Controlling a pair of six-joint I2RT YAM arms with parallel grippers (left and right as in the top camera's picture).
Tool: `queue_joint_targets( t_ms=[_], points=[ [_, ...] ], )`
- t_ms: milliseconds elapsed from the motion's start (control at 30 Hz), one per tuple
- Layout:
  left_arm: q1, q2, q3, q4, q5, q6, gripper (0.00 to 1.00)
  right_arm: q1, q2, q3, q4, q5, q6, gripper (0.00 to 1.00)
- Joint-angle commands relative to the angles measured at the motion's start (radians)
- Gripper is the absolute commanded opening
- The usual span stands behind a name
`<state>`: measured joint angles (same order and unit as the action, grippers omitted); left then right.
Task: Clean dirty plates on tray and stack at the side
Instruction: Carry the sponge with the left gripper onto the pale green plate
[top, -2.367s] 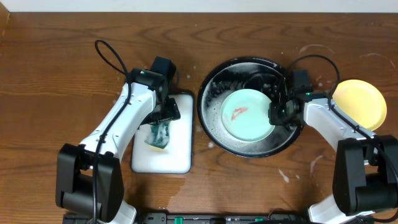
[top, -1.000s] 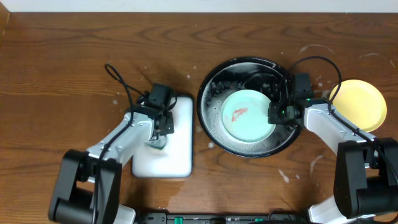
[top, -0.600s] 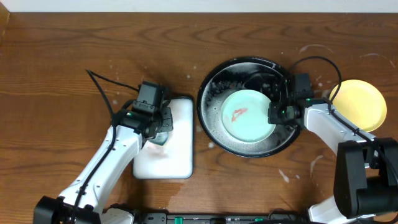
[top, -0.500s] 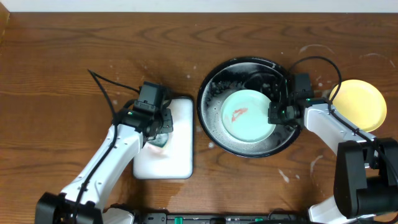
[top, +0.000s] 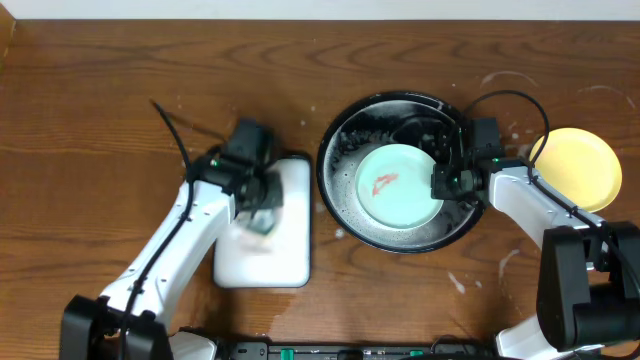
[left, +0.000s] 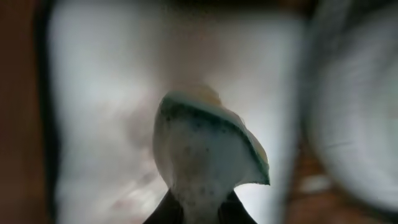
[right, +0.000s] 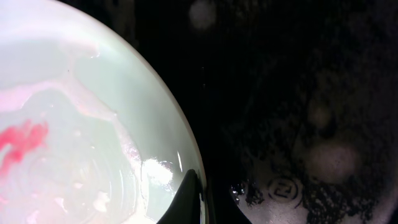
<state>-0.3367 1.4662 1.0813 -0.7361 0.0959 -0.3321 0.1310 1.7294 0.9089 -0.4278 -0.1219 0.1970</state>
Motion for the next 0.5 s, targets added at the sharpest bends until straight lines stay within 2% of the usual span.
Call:
queue_joint_targets(
  t_ms=[0, 100, 233, 367, 467],
  points=[
    [-0.062, -0.003, 0.098, 0.056, 0.105, 0.021, 0.07, 0.007, 0.025, -0.029, -0.01, -0.057, -0.036, 0.01],
    [-0.136, 0.006, 0.106, 0.179, 0.103, 0.005, 0.07, 0.007, 0.025, -0.029, -0.01, -0.07, -0.05, 0.01],
    [-0.229, 0.084, 0.106, 0.317, 0.113, -0.084, 0.08, 0.007, 0.025, -0.029, -0.01, -0.071, -0.05, 0.01],
    [-0.303, 0.227, 0.119, 0.43, 0.185, -0.132, 0.07, 0.009, 0.025, -0.029, -0.01, -0.08, -0.069, 0.01],
    [-0.344, 0.348, 0.169, 0.455, 0.235, -0.15, 0.07, 0.015, 0.025, -0.029, -0.011, -0.096, -0.087, 0.01]
  ],
)
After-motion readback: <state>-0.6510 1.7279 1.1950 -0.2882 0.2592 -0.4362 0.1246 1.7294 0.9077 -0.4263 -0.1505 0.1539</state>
